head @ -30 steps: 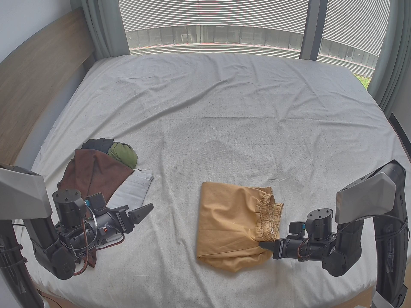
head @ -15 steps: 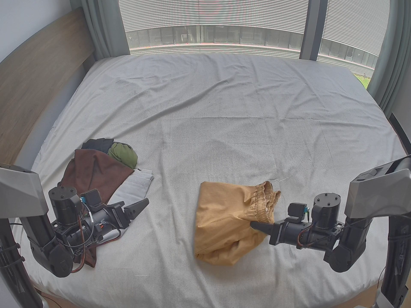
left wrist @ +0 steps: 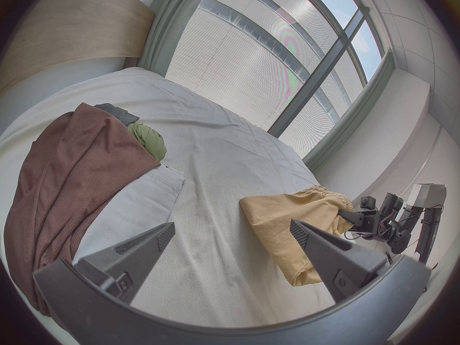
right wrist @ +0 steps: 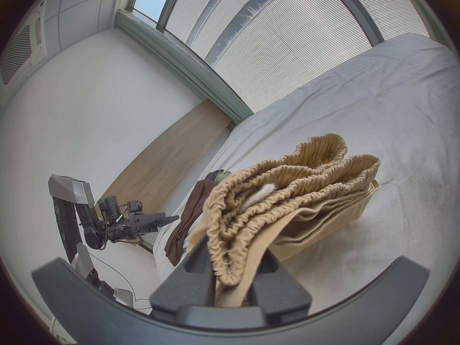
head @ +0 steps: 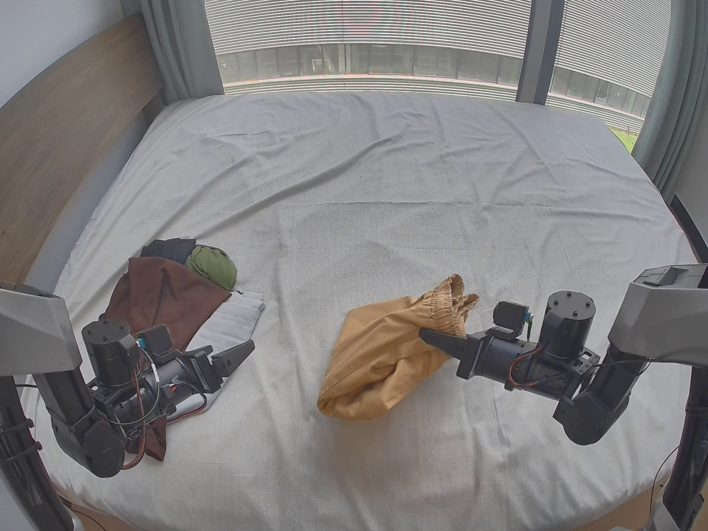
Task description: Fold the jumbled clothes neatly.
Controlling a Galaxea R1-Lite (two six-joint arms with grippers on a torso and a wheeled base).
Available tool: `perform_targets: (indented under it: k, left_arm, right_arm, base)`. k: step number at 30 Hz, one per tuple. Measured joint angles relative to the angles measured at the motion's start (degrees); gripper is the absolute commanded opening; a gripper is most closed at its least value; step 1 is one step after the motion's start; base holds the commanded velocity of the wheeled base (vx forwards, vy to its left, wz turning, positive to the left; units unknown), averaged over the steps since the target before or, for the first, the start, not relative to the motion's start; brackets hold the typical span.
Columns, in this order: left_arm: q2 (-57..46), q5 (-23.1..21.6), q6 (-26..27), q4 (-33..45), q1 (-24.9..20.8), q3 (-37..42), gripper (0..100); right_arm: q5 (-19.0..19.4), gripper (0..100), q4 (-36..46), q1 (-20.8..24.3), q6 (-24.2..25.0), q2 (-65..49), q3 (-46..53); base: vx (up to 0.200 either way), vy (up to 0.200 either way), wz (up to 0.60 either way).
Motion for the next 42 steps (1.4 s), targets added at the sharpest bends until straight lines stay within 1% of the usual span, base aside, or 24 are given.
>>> perform_targets:
  k: [14,20,30,42]
  left_arm:
    - [0.05,-0.15,-0.02,-0.01,-0.06,0.05,100]
    - [0.11,-0.17,-0.13,0.00,-0.11,0.05,100]
    - [0.30,-0.15,-0.20,-0.01,-0.20,0.05,100]
    - [0.60,-0.17,-0.18,-0.01,-0.37,0.20,100]
  right_arm:
    - [0.60,0,14.81,-0.43,0.51,-3.04,-15.30]
    - [1.19,0,19.96,-1.08,0.55,-3.72,-21.33]
    - [1.61,0,25.95,-1.99,1.32,-2.97,-31.27]
    - [1.63,0,31.43,-2.79,1.94,2.40,-42.90]
  base:
    - [0.000,0.000,0.00]
    - [0.000,0.000,0.00]
    - [0.000,0.000,0.00]
    - [0.000,0.000,0.00]
